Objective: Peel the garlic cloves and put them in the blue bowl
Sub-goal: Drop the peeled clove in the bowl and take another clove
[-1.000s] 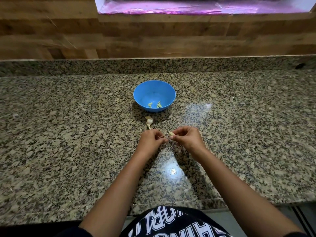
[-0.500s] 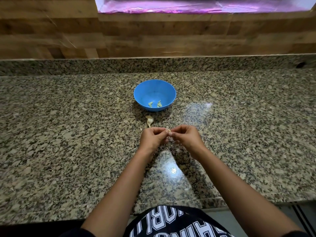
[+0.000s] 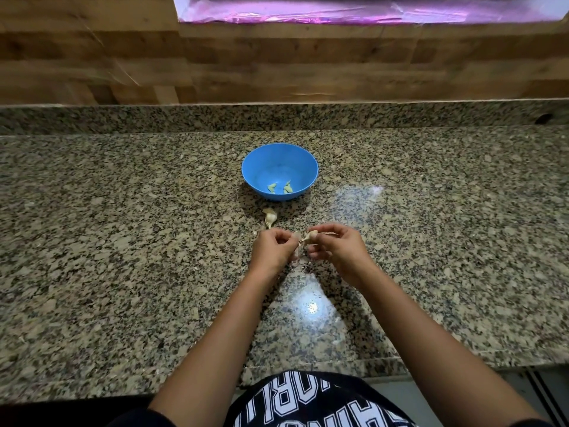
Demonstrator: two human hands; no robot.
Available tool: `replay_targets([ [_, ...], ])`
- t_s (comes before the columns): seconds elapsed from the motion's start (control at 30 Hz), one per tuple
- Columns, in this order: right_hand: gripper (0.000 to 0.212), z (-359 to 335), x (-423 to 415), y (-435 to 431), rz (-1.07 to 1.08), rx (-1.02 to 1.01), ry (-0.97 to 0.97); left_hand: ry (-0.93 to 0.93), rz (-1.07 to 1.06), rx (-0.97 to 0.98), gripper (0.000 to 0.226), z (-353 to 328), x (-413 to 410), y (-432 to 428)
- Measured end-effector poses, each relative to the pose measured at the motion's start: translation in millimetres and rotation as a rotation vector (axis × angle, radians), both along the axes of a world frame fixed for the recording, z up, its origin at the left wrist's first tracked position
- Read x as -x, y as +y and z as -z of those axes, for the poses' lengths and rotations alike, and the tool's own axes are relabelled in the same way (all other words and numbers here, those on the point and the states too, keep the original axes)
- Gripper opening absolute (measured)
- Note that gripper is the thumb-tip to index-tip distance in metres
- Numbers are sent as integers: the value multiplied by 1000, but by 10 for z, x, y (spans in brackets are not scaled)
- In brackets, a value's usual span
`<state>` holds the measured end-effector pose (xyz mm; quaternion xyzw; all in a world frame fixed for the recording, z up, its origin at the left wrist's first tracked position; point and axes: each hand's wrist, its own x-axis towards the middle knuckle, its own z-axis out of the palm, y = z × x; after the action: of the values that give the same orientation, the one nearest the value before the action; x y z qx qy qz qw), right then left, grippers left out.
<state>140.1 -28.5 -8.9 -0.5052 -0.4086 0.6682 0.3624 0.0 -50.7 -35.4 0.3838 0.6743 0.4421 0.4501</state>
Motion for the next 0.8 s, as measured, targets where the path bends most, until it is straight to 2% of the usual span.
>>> replay_targets([
  [0.1, 8, -9, -26, 15, 46, 44, 77, 54, 77, 45, 8, 23, 1, -8],
  [0.2, 6, -4, -15, 2, 51, 37, 64, -208, 77, 59, 17, 17, -51, -6],
  [0.27, 6, 8, 3, -18, 49, 28, 45, -284, 29, 19, 9, -4, -89, -7],
  [0.3, 5, 7, 12, -27, 51, 26, 48, -284, 8, 1, 5, -8, -101, -9],
  [0.4, 6, -1, 41, -45, 59, 27, 57, -269, -37, -9, 9, -15, -117, -17],
  [0.57, 9, 24, 68, -70, 67, 15, 31, -436, -60, 92, 14, -66, -103, 25],
  [0.67, 13, 31, 98, -61, 85, 99, 118, -417, -98, 84, 14, -60, -122, 37],
  [0.8, 8, 39, 96, -22, 130, 119, 168, -455, -100, 47, 7, -21, -107, 39],
])
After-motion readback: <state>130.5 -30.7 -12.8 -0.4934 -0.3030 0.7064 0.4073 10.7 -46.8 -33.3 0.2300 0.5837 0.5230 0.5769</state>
